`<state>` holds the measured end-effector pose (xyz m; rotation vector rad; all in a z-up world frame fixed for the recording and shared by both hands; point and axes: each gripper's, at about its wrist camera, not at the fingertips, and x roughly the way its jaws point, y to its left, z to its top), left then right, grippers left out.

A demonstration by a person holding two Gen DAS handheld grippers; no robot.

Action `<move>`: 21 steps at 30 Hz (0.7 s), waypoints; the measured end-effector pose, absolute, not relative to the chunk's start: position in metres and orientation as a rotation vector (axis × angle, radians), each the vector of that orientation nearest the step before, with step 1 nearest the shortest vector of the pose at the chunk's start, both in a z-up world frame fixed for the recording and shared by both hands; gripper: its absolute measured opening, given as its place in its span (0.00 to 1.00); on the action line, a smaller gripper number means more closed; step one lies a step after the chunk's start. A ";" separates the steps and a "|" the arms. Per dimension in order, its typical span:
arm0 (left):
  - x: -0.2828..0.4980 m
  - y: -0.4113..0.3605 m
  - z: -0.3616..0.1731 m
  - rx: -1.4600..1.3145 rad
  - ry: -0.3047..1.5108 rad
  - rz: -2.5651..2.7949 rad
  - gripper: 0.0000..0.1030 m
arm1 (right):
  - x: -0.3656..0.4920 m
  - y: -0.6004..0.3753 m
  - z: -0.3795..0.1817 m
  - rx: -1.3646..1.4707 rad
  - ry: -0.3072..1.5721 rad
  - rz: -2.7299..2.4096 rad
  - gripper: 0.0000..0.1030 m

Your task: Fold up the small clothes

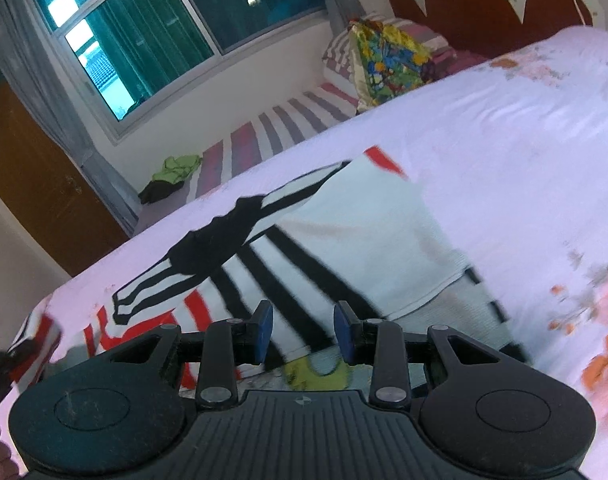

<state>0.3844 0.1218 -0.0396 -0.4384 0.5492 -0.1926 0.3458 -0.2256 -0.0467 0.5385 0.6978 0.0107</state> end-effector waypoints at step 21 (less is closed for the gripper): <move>0.392 -0.089 -0.096 -0.119 0.698 -0.443 0.64 | 0.337 -0.321 -0.062 0.670 0.717 0.085 0.33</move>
